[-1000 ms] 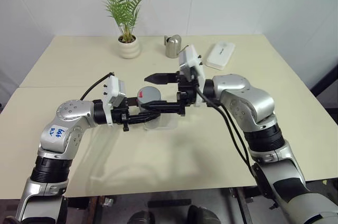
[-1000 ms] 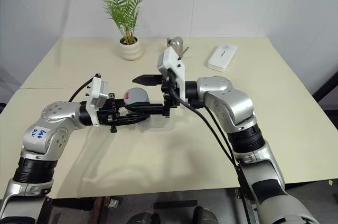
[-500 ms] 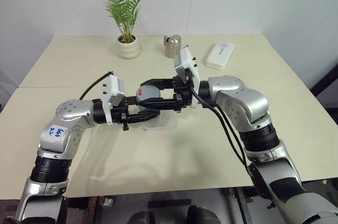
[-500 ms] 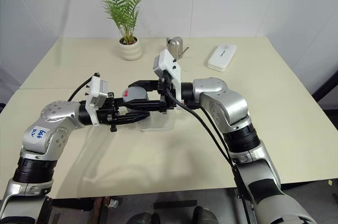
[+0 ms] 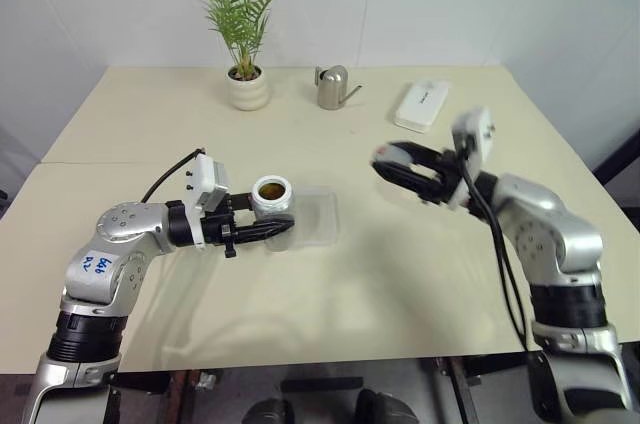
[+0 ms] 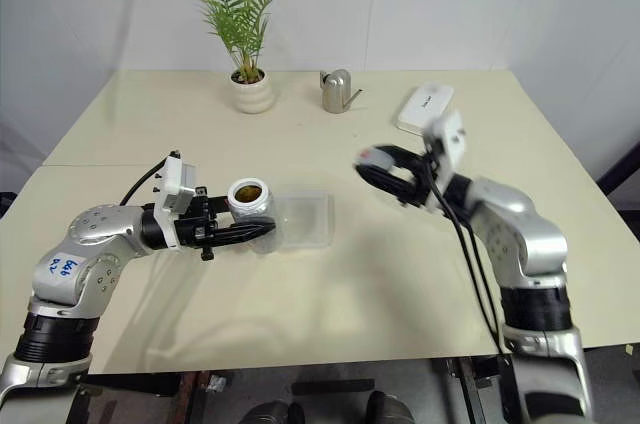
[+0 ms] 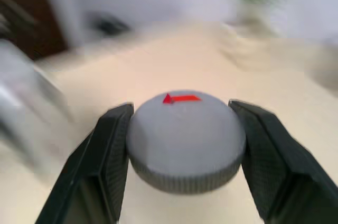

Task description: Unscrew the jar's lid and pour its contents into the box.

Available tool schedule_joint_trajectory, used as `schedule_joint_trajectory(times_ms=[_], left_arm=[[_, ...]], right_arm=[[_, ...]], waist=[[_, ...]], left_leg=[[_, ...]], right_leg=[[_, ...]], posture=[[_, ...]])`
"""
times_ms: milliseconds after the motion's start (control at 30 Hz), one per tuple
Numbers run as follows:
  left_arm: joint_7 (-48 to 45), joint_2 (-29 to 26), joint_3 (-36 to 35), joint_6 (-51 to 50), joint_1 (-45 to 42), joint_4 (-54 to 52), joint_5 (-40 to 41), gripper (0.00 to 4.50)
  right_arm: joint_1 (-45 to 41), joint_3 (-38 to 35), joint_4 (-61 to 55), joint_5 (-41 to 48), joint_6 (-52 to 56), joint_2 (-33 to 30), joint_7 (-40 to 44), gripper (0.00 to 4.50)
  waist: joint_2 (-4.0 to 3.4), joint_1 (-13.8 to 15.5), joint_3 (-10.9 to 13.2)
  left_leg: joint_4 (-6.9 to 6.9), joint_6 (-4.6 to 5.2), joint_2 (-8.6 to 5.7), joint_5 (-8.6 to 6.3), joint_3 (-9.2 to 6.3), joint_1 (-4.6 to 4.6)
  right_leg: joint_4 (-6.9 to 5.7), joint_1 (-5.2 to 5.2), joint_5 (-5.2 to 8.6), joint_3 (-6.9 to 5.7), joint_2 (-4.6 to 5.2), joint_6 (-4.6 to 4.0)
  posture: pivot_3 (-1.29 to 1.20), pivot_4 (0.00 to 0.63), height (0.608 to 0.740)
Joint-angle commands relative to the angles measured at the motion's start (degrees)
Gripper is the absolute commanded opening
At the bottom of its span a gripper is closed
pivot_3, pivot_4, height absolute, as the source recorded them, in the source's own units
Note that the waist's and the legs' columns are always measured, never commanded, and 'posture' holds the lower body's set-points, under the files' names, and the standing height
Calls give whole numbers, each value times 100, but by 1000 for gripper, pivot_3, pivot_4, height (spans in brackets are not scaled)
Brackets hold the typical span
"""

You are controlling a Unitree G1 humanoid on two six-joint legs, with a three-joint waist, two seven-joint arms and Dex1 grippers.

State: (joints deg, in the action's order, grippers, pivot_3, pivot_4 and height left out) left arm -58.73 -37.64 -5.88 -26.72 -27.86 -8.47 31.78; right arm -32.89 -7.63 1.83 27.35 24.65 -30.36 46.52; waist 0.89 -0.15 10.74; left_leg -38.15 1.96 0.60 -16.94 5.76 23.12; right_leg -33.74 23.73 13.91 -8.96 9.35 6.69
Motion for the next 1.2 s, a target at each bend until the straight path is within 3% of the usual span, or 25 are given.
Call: schedule_joint_trajectory(times_ms=[33, 333, 533, 700, 867, 1033, 1200], left_arm=[[46, 10, -177, 78, -75, -59, 125, 1911], [-6, 57, -197, 29, -393, 197, 173, 1911], [3, 52, -163, 19, -457, 237, 143, 1911], [-12, 70, -123, 183, -604, 441, 13, 1911], [-93, -35, -30, 470, -880, 862, -297, 1911], [-62, -115, 242, 946, -1364, 1679, -971, 1911], [165, -80, 490, 1425, -1773, 2278, -1597, 1911]], right_arm=[[169, -188, 364, -531, -1088, -13, -227, 2594], [1230, -300, 1286, -802, -2102, 171, -275, 2594], [1345, -463, 1323, -520, -1945, 136, -179, 4488], [988, -526, 788, -22, -1413, -140, 268, 4488], [138, -10, -677, 827, 226, -716, 938, 4488], [-691, 601, -1033, 842, 1021, -792, 1018, 4488], [-702, 896, -1155, 608, 961, -822, 1198, 4488]], waist=[[-3, -57, 2], [-4, -124, 2], [-4, -137, 2], [-5, -134, 3], [-19, -136, 12], [-15, -86, 9], [-15, 47, 9]], left_leg=[[0, 0, 2, 0, 6, -4], [-1, -5, 7, 9, -5, -27], [-3, -4, 8, 9, -5, -33], [-2, -4, 9, 9, -2, -41], [-3, -3, 12, 9, 3, -44], [1, -6, 16, 4, -1, -38], [-13, 6, 7, -2, -3, -6]], right_leg=[[-2, 2, 0, 5, 0, 0], [-11, -16, -1, 12, -2, -1], [-12, -20, -2, 16, -1, -2], [-16, -23, -2, 21, -2, -2], [-17, -20, -5, 29, -2, -7], [-6, -19, -4, 17, -7, -9], [-4, -3, -5, 8, -1, -8]], posture=[[0, 150, 740], [0, 150, 740], [0, 150, 740], [0, 150, 740], [0, 150, 740], [0, 150, 740], [0, 150, 740]])
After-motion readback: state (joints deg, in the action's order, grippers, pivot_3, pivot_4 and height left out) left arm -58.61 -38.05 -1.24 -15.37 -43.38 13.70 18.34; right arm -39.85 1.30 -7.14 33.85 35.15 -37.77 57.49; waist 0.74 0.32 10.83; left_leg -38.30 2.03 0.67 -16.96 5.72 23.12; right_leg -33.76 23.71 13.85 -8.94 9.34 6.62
